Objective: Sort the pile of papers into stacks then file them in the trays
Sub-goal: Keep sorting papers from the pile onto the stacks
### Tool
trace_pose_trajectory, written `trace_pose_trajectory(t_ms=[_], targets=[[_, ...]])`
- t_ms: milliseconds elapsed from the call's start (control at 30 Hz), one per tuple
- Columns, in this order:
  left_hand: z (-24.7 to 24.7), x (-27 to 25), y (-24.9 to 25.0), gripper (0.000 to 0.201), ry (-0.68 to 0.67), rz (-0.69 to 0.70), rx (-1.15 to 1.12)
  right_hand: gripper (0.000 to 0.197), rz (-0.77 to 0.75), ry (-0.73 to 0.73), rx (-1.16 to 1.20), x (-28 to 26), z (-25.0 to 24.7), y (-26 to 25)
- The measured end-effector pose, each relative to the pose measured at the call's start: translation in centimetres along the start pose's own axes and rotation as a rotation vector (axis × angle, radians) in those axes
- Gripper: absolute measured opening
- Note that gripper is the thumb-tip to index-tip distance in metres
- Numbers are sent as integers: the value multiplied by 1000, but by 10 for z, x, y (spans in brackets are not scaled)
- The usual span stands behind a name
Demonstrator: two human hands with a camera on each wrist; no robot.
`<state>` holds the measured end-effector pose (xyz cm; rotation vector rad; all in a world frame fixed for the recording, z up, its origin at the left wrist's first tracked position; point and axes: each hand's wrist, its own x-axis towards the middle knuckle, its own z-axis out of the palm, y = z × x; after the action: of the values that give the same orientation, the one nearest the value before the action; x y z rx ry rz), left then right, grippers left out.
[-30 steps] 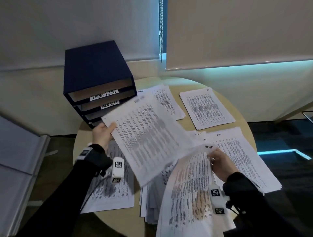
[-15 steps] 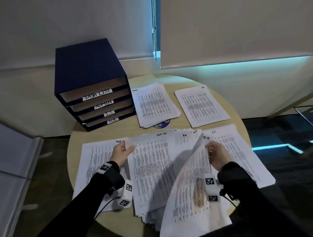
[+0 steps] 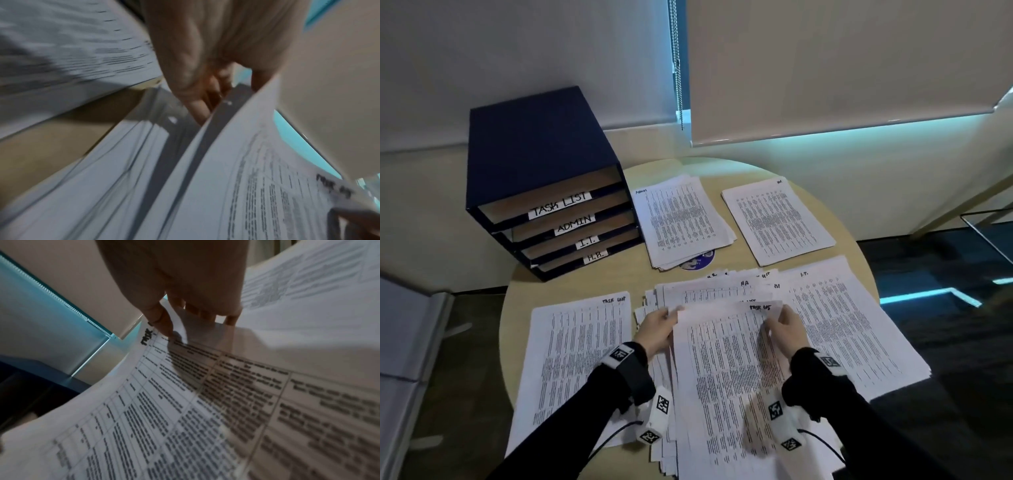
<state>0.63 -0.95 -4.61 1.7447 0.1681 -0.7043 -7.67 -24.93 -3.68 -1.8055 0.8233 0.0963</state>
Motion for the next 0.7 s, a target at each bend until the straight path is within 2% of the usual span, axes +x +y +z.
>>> trace_pose_trajectory(t_ms=[33, 100, 133, 167, 233, 300, 333, 400, 467, 533, 633, 700], targets=[[2, 7, 7, 47, 78, 61, 167, 8, -4, 0, -29, 0, -3, 3], [8, 25, 23, 44, 256, 262, 660, 7, -11, -9, -105, 0, -7, 11], [13, 33, 31, 45, 284, 364, 891, 6, -24, -10, -134, -1, -8, 13], [18, 41, 37, 51, 249, 422, 1055, 6, -39, -13, -140, -2, -9, 15], [27, 54, 45, 60, 135, 403, 1250, 26, -61, -19, -117, -8, -10, 13], [35, 57, 44, 53, 91, 423, 1316, 46, -61, 10, -114, -9, -12, 11], [38, 55, 44, 47, 92, 453, 1297, 46, -59, 21, -110, -10, -12, 10], [42, 48, 41, 35, 130, 551, 1187, 24, -51, 15, -135, -11, -12, 7], [45, 41, 37, 27, 166, 655, 1077, 32, -55, 10, -157, -11, -13, 5], [47, 34, 30, 31, 161, 760, 1051, 36, -62, 22, -140, -11, -14, 5], [47, 23, 19, 34, 94, 930, 1113, 27, -74, 20, -140, -12, -15, 3], [45, 21, 14, 47, 103, 917, 1217, 31, -73, 12, -147, -10, -14, 6]])
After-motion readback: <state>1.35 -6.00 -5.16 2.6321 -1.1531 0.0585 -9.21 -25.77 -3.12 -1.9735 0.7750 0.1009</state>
